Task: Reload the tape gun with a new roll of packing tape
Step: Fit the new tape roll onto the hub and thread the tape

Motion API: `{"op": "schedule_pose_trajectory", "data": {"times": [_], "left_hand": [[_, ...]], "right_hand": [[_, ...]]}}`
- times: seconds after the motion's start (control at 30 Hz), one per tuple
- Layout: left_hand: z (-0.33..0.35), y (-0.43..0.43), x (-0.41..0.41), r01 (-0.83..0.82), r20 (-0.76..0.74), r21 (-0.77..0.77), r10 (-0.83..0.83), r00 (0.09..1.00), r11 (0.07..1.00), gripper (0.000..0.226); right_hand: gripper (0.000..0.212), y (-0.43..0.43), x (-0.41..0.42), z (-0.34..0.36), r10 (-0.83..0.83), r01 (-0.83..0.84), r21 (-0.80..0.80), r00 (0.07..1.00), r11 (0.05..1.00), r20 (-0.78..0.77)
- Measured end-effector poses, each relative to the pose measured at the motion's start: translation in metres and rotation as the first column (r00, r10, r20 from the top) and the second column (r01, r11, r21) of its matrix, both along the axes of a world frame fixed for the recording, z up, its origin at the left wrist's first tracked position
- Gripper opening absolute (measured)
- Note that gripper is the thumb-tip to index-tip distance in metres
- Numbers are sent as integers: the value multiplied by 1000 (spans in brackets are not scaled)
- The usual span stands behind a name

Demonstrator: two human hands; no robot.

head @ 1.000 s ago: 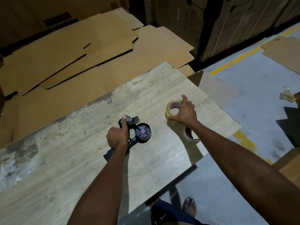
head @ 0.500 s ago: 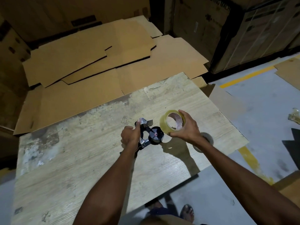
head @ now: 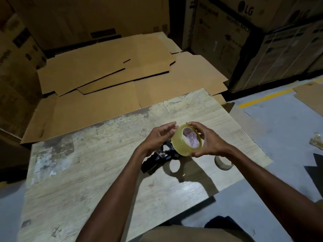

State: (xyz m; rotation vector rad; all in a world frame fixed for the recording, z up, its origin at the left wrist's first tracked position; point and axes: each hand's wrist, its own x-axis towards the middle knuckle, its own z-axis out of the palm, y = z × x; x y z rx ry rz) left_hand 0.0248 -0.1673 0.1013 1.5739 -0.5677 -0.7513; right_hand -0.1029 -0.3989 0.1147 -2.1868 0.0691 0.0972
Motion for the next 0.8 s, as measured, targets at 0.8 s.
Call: {"op": "schedule_pose_trajectory", "data": {"times": [0.8], "left_hand": [[-21, 22, -16, -339, -316, -170, 275, 908, 925, 41]], "right_hand": [[106, 30, 26, -32, -96, 221, 644, 970, 733, -224]]}}
